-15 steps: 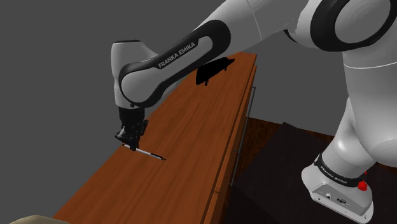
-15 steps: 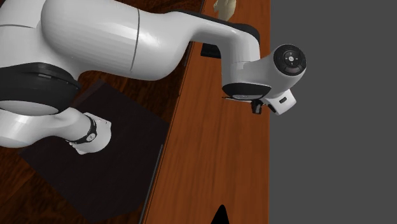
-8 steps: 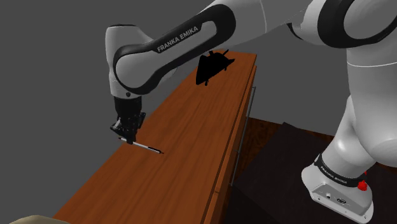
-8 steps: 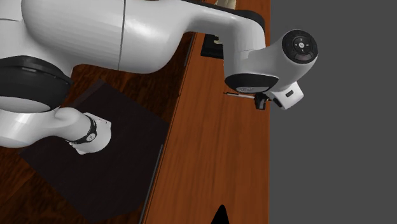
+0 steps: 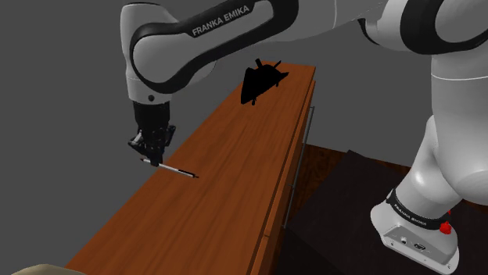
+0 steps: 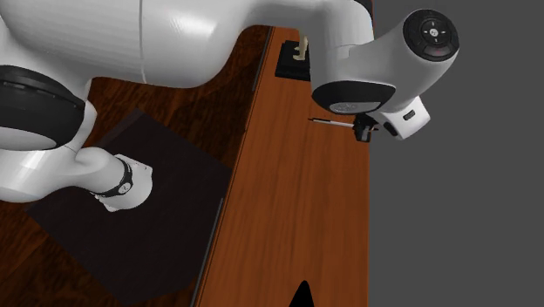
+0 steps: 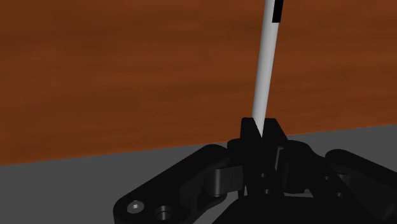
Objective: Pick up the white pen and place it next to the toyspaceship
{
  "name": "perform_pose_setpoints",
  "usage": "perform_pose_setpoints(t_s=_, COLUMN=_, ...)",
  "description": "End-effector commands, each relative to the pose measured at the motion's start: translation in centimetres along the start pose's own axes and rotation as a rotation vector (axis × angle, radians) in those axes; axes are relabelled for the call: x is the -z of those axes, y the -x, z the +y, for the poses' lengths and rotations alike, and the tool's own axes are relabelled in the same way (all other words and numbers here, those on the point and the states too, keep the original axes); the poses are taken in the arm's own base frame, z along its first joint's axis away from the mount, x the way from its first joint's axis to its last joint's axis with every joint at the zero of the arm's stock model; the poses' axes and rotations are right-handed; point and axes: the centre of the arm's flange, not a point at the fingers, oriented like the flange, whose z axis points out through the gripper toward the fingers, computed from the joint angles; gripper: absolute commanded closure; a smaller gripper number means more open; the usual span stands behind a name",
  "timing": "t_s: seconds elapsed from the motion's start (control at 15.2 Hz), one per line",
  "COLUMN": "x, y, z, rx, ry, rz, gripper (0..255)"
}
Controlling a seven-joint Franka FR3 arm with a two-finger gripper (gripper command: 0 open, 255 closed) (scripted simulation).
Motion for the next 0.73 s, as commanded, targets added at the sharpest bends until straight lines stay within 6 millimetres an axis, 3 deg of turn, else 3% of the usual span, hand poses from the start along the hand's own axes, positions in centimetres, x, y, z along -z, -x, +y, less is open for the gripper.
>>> perform_pose_setpoints(t_s=0.0, x=1.0, y=0.0, z=-0.4, rx=0.0, ry=0.0, rz=-0.001, gripper=255)
perform_pose_setpoints(t_s=0.66, x=6.0, y=-0.3, z=-1.8, rx=0.0, ry=0.0, rz=-0.001, gripper=255)
